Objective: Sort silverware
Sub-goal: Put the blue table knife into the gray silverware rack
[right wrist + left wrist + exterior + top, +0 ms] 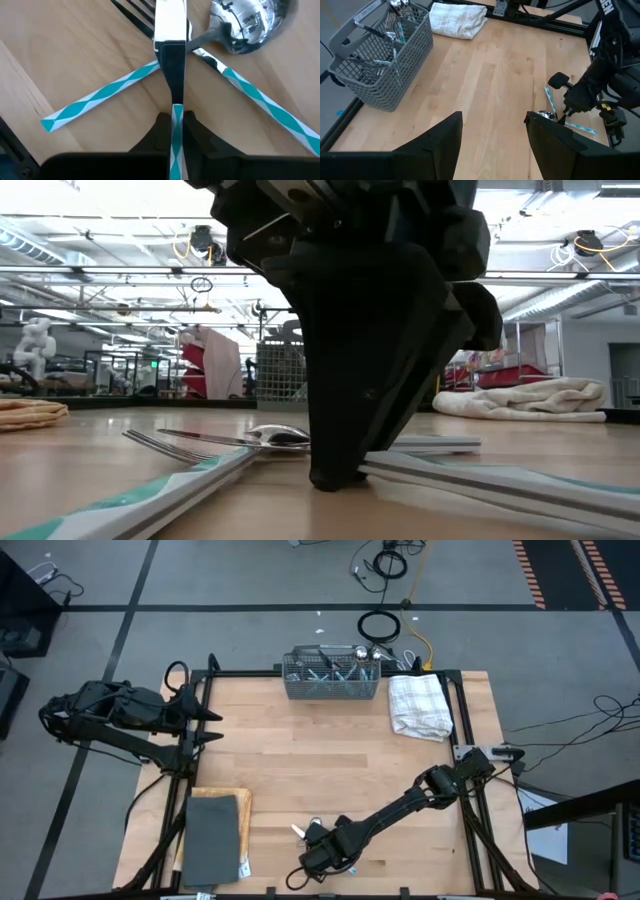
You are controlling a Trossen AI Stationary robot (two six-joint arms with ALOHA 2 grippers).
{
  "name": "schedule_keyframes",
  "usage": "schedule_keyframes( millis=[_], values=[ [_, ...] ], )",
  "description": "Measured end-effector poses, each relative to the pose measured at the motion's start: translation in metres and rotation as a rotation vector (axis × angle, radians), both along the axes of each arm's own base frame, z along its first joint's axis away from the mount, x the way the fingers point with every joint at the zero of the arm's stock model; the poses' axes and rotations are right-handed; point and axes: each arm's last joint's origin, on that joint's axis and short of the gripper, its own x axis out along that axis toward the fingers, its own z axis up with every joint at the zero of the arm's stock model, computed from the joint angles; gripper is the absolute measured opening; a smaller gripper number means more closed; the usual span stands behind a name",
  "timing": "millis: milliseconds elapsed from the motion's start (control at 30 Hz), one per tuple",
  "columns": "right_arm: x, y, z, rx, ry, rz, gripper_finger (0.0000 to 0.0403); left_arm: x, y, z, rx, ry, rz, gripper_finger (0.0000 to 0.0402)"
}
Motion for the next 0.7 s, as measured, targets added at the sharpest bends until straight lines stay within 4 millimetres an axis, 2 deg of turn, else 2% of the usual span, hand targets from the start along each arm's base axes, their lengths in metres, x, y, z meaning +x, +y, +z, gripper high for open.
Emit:
schedule_keyframes(
  millis=[233, 367, 433, 567, 700],
  values=[
    [-0.006, -0.005, 0.040, -0.027, -0.080, -0.014, 0.0002, 0.000, 0.000, 0.000, 0.013, 0.000, -0.004, 0.0224],
    [-0.009, -0.013, 0.090, -0.065, -0.242, -0.046, 0.0002, 0.000, 0.000, 0.000, 0.018, 0.000, -0.007, 0.0224],
    [-0.011, -0.022, 0.108, -0.126, -0.308, -0.057, 0.0001, 0.000, 0.000, 0.000, 0.018, 0.000, -0.007, 0.0224],
    [-0.011, -0.055, 0.141, -0.303, -0.397, -0.077, 0.0001, 0.000, 0.001, 0.000, 0.030, -0.003, 0.013, 0.0224],
    [-0.007, -0.106, 0.176, -0.456, -0.452, -0.071, 0.0001, 0.000, 0.002, 0.000, 0.049, -0.006, 0.040, 0.0224]
  ],
)
